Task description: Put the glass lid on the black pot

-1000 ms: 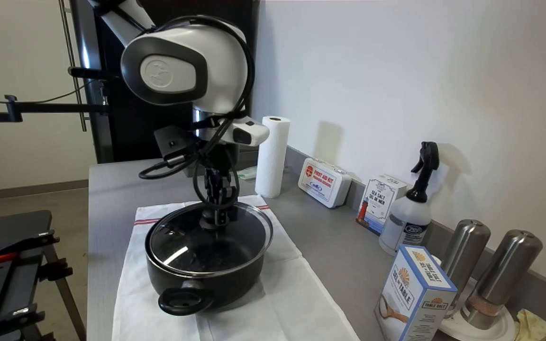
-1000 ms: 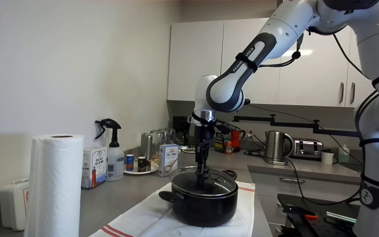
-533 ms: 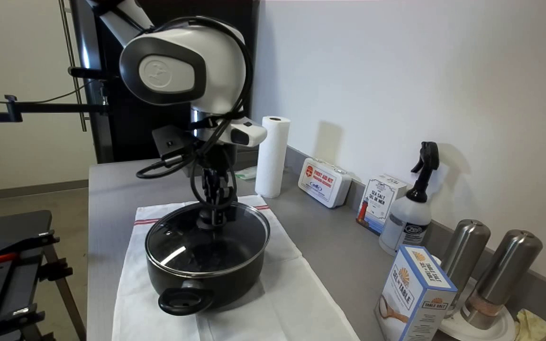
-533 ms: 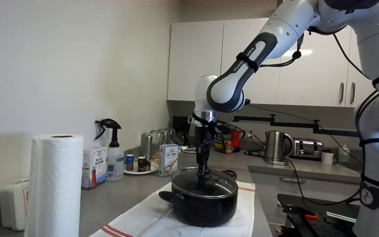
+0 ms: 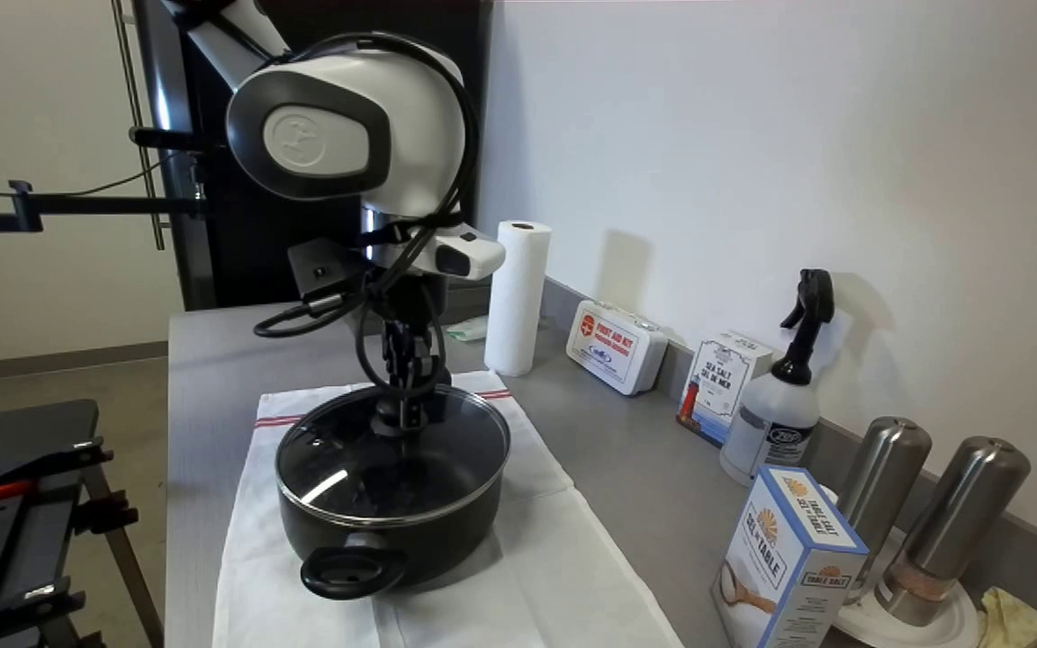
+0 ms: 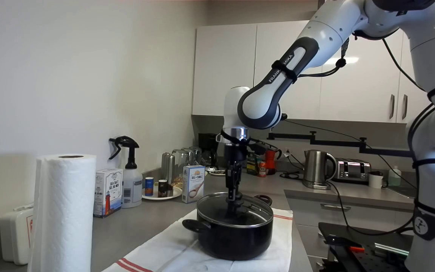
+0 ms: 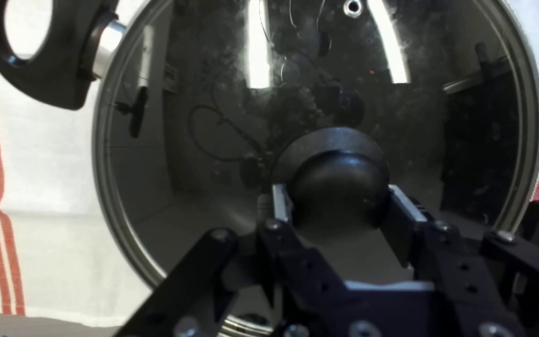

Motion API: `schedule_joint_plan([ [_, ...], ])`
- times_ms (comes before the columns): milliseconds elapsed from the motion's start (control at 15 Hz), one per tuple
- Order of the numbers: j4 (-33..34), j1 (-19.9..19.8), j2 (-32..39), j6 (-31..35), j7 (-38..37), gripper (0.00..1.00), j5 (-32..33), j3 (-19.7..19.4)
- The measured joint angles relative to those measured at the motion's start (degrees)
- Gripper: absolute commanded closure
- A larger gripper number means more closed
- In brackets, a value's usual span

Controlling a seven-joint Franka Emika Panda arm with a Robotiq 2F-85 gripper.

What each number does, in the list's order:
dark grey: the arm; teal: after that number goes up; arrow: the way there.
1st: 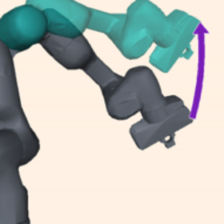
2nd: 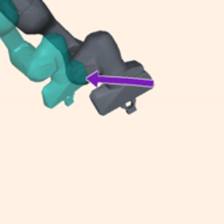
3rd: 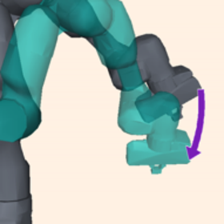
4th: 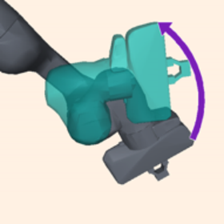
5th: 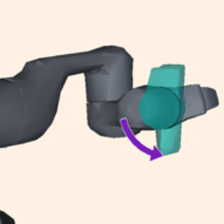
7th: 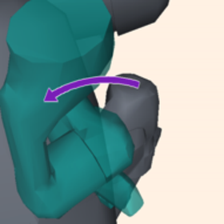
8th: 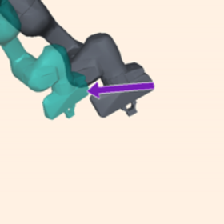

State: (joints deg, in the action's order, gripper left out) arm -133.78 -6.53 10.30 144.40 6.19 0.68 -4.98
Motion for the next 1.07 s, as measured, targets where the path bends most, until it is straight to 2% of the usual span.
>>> schedule_joint_plan([
  [800, 0.56, -0.02, 0.02, -2.22, -0.16, 0.75, -0.22, 0.03],
  [867, 0.58, -0.02, 0.03, -2.32, -0.16, 0.25, -0.22, 0.03],
  [933, 0.58, -0.02, 0.03, -2.35, -0.16, 0.24, -0.22, 0.03],
  [1067, 0.54, -0.02, 0.05, -2.49, -0.16, 0.12, -0.22, 0.03],
])
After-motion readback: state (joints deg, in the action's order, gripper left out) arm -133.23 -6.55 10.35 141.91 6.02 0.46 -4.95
